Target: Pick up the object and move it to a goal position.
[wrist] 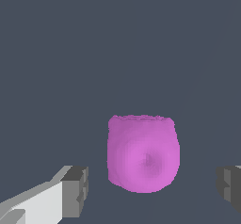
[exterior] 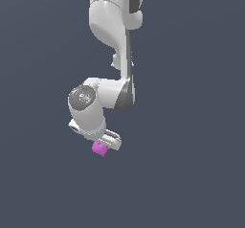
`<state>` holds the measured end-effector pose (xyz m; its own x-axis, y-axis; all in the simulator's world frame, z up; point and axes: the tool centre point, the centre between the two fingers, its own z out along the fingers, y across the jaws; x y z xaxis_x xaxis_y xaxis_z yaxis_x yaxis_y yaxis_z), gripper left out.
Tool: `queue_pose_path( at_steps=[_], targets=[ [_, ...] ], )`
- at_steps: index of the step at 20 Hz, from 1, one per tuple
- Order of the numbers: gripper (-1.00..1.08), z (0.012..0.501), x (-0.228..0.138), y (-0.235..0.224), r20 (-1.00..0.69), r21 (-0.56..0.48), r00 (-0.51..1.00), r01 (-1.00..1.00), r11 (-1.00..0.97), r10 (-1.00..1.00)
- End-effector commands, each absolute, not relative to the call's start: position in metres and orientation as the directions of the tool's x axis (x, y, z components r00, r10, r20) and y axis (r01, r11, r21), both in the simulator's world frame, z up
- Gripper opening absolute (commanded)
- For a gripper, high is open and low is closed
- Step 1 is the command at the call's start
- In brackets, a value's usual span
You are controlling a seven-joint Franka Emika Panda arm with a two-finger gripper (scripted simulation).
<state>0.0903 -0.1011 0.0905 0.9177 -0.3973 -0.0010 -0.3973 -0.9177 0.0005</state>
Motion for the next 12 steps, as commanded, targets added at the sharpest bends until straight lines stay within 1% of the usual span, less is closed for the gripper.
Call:
queue_pose_path(
  at_steps=[1,5,12],
  targets=[
    [1.00,0.090,0.090,-0.101,-0.001,0.000,0.918,-0.397,-0.918,-0.397],
    [1.00,0.080,0.090,-0.101,-0.001,0.000,0.918,-0.398,-0.918,-0.398],
    [1.00,0.044,0.090,-0.101,0.000,0.000,0.917,-0.400,-0.917,-0.400]
  ],
)
